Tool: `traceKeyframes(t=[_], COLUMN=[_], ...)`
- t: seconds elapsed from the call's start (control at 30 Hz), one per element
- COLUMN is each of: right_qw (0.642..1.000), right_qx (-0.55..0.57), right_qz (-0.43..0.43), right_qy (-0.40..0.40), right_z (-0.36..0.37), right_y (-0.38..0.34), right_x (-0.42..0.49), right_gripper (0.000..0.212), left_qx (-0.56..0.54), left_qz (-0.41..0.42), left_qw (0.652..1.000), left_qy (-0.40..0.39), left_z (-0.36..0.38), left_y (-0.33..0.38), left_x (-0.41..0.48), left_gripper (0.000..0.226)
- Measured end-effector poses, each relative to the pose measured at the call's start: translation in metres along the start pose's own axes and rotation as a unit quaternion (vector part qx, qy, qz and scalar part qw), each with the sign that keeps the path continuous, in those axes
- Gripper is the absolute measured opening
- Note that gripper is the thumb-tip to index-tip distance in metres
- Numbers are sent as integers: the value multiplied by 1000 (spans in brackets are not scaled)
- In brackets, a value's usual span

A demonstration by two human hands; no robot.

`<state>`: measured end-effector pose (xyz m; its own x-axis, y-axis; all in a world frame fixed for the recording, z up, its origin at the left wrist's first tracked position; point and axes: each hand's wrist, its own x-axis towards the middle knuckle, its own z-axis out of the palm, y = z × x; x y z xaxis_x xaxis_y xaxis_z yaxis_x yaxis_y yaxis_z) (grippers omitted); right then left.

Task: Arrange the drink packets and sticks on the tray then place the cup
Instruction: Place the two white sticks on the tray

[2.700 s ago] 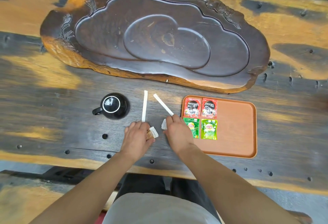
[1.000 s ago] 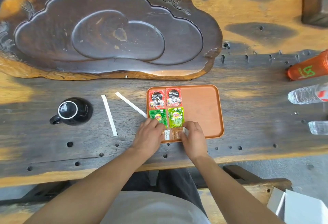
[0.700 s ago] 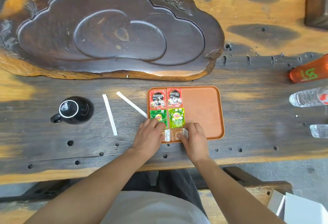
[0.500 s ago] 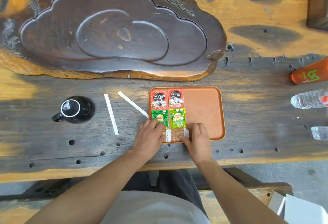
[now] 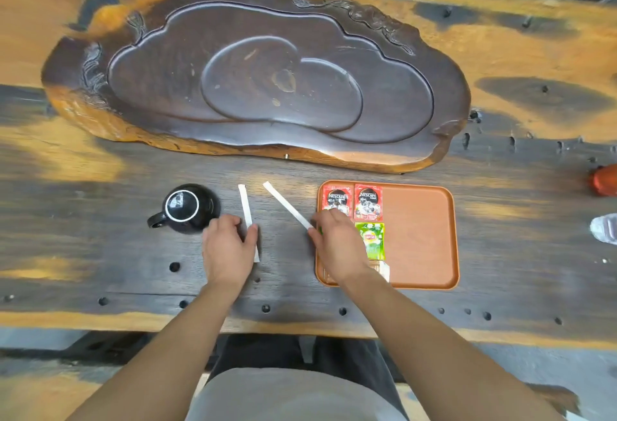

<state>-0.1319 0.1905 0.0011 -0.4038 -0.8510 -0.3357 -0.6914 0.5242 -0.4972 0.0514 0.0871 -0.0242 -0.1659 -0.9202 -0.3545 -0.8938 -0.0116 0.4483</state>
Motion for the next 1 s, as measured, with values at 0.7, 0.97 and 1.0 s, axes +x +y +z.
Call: traceKeyframes(t=[0.7, 0.97, 1.0], right_qw=[986, 989, 985], right_qx=[-124, 124, 157], right_qz=[86, 75, 74], right_qy=[-73, -15, 1], right_z=[31, 17, 13], right_y=[-57, -51, -46], right_x=[55, 41, 37], right_gripper=[37, 20, 19], left_qx=[10, -157, -185], left_qz=[-52, -85, -88], left_qw=[999, 984, 979], left_qy=[5, 5, 2], left_z=[15, 7, 6], left_y=[25, 30, 35], left_x=[6, 5, 2], left_gripper=[5, 9, 9])
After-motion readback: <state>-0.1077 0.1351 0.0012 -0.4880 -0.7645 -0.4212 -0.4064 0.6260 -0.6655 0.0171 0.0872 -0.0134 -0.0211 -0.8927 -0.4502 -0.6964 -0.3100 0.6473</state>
